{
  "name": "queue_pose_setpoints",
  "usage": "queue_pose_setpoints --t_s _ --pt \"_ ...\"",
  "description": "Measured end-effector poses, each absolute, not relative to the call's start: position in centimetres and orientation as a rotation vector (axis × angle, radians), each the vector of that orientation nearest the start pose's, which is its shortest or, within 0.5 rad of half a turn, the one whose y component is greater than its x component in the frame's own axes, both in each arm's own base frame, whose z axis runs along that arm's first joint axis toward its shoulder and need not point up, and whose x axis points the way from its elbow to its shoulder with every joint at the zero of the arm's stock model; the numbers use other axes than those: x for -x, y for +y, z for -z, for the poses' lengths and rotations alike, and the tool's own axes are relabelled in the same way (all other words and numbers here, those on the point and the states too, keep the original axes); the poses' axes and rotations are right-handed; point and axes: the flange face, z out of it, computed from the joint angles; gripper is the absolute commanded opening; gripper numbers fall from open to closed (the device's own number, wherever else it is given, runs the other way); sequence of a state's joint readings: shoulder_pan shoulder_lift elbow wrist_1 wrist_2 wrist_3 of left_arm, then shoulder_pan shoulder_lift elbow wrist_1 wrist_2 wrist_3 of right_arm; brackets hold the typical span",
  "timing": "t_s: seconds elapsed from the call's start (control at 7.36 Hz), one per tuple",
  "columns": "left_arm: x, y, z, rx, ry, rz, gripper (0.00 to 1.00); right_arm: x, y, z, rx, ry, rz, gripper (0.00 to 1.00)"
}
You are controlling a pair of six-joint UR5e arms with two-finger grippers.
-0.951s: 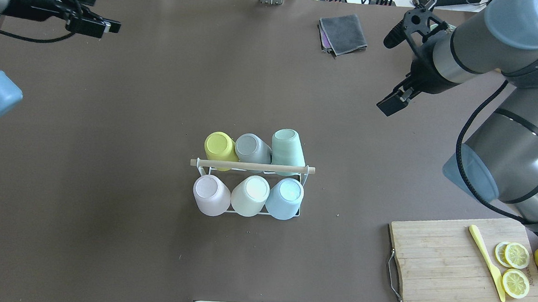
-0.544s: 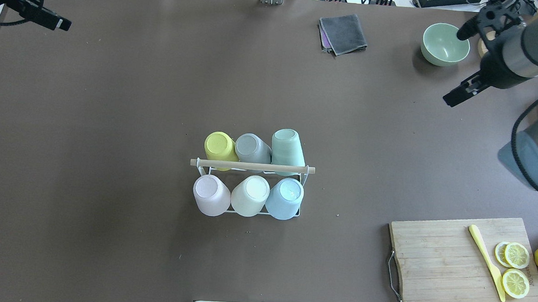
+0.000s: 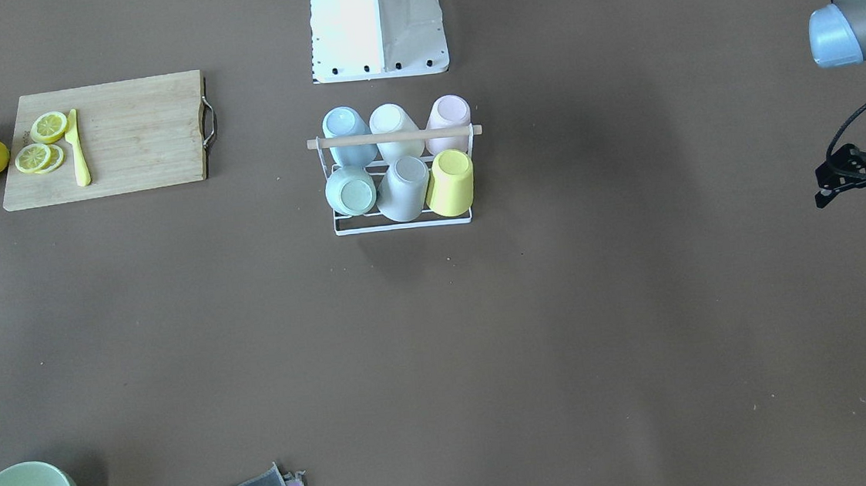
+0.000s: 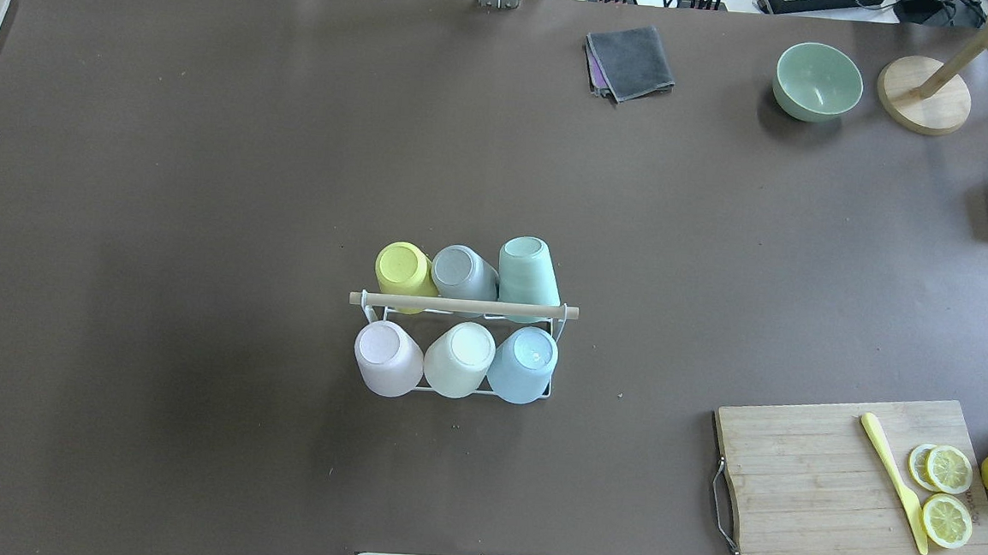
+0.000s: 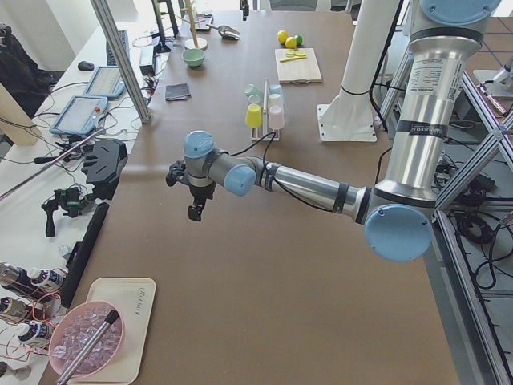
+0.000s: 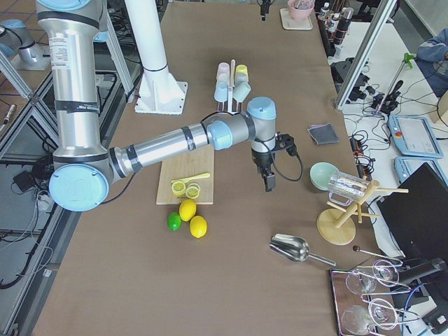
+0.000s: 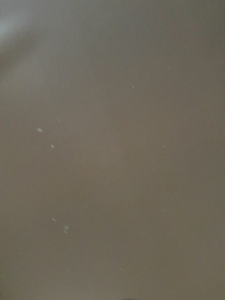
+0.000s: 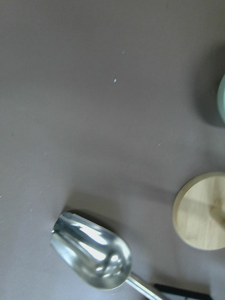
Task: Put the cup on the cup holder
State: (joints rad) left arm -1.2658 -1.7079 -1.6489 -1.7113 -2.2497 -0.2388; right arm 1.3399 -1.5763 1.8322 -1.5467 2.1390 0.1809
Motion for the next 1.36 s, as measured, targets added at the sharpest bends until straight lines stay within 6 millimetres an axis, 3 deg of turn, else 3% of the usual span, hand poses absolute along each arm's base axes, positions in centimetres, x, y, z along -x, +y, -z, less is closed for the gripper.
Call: queue_pose_setpoints --t_s 0.27,0.41,0.54,0.68,0.95,1.22,1.36 --pt "-8.1 -55.1 -56.7 -0.019 0.666 -0.133 0.98 -3.4 -48.5 -63.8 0.028 -0.741 -0.082 1.0" --pt "-6.3 -54.9 -58.3 0.008 0.644 -0.142 0.98 -5.4 -47.4 -67.0 0.079 -0.769 -0.149 1.0" --pt "-3.5 -54.7 -59.8 0.032 0.634 -0.133 0.98 -6.4 -46.4 -68.7 0.105 -0.778 -0.184 1.0" --pt "-0.9 -54.4 -60.7 0.05 0.631 -0.103 0.98 -6.8 -46.2 -69.0 0.106 -0.784 -0.195 1.0" --pt "3.2 -53.3 -61.4 0.049 0.642 -0.036 0.98 -6.5 -47.1 -66.8 0.064 -0.787 -0.167 1.0" --pt "8.1 -50.2 -62.9 0.045 0.683 0.067 0.98 -5.0 -48.7 -64.6 0.032 -0.782 -0.12 1.0" --pt "9.7 -48.3 -64.0 0.048 0.691 0.103 0.98 -4.6 -48.9 -64.2 0.028 -0.781 -0.107 1.0"
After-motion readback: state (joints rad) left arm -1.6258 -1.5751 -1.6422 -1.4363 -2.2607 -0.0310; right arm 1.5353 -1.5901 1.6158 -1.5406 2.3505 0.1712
